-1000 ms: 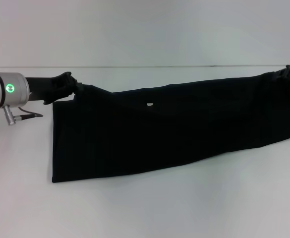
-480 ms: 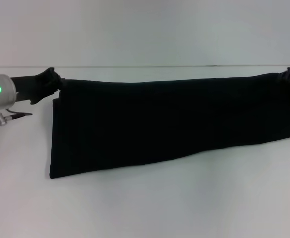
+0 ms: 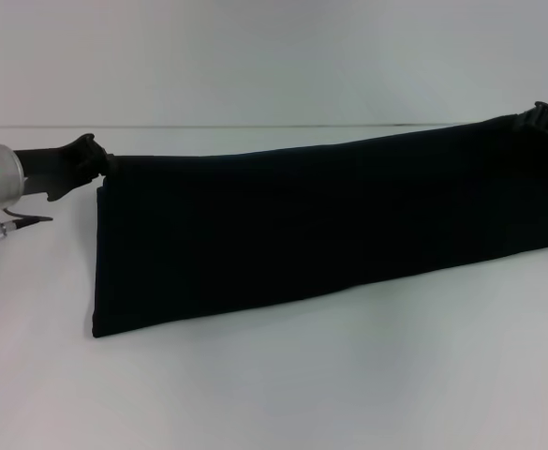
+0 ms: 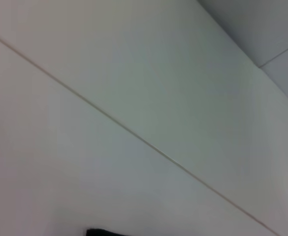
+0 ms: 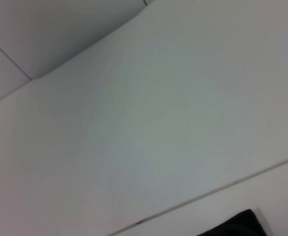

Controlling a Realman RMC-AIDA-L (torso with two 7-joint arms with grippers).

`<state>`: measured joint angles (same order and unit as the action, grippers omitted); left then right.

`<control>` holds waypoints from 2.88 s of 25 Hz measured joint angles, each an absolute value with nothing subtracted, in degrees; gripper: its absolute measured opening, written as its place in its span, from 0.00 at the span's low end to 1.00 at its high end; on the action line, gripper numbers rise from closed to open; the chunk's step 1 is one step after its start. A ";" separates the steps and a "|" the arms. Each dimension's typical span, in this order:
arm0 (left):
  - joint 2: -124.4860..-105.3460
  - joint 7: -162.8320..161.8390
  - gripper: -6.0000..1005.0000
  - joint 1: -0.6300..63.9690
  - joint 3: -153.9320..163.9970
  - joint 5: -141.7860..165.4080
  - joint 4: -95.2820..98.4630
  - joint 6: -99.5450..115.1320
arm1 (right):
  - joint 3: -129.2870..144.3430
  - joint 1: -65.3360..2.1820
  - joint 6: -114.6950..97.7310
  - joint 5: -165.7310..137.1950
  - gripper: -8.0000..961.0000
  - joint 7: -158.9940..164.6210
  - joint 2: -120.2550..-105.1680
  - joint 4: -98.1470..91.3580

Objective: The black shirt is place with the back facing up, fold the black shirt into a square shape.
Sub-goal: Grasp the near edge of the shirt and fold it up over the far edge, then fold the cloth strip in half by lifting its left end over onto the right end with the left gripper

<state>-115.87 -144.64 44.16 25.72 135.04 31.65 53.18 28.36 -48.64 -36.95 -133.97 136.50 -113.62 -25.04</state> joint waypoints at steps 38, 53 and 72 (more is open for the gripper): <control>-113.41 -147.69 0.64 41.78 26.75 127.98 35.79 70.69 | 41.30 -49.56 -57.73 -137.38 0.71 150.87 -107.54 -35.53; -116.02 -152.05 0.72 28.36 15.58 133.05 35.37 91.72 | 40.95 -49.53 -70.46 -142.76 0.71 157.04 -105.45 -41.69; -117.14 -154.95 0.72 26.37 14.71 133.51 28.94 81.11 | 40.75 -48.77 -68.84 -142.54 0.71 156.89 -105.99 -41.60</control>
<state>-117.14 -154.95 26.37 14.71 133.51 28.94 81.11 40.75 -48.76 -68.84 -142.54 156.89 -105.99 -41.60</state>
